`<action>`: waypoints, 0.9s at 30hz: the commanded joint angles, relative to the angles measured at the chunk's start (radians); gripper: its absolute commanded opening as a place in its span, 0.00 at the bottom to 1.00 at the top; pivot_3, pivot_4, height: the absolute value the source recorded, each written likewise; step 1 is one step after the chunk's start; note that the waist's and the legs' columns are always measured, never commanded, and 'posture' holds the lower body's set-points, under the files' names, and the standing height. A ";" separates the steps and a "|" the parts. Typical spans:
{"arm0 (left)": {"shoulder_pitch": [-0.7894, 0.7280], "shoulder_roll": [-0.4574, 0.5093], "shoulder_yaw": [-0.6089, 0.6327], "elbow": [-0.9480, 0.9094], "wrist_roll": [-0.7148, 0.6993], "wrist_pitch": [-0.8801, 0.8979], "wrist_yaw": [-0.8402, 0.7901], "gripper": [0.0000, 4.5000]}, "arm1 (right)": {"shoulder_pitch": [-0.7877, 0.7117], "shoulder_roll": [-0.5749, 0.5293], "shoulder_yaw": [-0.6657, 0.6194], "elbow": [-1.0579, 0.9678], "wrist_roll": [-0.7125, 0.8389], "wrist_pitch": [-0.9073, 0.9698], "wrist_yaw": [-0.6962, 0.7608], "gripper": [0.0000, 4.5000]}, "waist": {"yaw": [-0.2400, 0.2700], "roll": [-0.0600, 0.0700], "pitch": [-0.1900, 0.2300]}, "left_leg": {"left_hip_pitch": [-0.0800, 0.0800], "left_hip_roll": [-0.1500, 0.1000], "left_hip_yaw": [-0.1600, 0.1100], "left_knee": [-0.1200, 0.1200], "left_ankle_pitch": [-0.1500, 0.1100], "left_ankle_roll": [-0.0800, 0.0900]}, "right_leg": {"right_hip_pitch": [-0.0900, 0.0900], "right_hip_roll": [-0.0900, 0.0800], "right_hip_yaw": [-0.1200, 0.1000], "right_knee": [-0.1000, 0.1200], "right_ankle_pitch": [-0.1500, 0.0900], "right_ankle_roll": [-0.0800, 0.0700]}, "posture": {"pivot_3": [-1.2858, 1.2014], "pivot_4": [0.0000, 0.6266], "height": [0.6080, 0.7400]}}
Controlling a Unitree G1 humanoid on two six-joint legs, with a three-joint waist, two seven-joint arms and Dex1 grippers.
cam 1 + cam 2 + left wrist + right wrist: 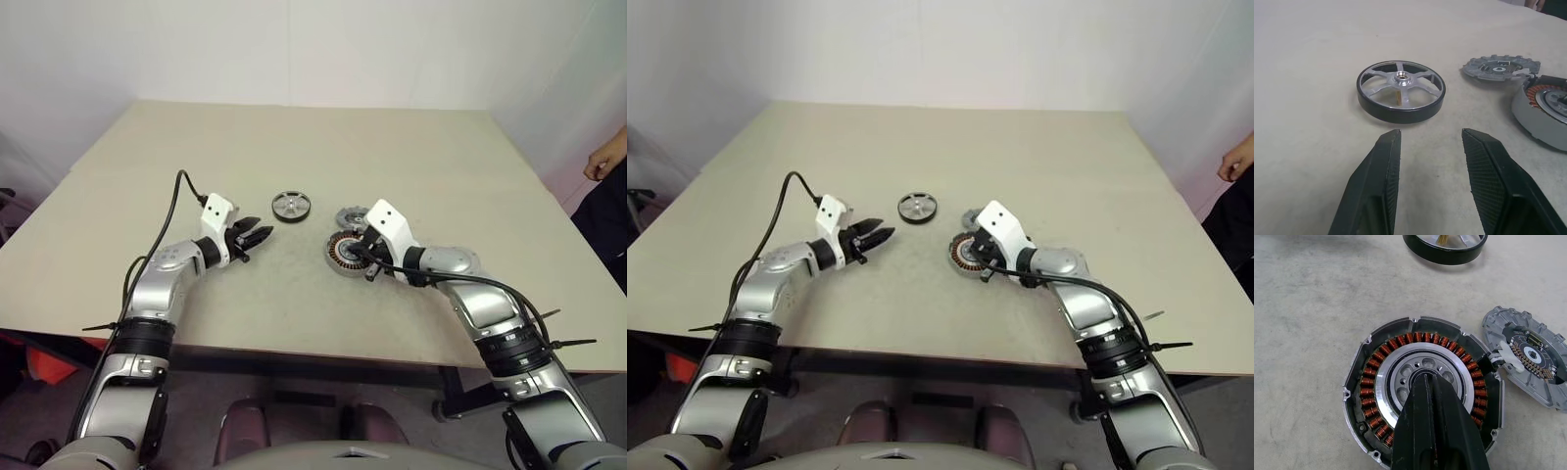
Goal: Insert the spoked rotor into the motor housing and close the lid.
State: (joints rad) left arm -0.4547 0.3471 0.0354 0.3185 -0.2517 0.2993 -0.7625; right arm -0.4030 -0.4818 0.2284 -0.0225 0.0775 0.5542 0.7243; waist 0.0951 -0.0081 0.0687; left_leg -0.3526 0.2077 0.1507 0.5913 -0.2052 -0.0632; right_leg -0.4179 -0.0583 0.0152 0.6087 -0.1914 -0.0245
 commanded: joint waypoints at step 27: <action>-0.012 0.008 0.005 -0.007 -0.002 -0.028 0.005 0.47 | -0.022 0.022 -0.013 0.028 -0.009 0.005 -0.030 0.03 | 0.000 0.000 0.000 | 0.001 0.000 0.000 0.001 0.000 0.000 | 0.001 0.000 0.000 0.000 0.000 0.000 | 0.52 0.00 1.00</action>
State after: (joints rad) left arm -0.4546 0.3469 0.0330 0.3281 -0.2495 0.2886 -0.7583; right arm -0.4131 -0.4441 0.2378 -0.0027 0.0784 0.5519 0.7044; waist 0.0946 -0.0083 0.0682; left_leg -0.3507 0.2076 0.1506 0.5921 -0.2052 -0.0633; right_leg -0.4160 -0.0584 0.0153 0.6091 -0.1914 -0.0245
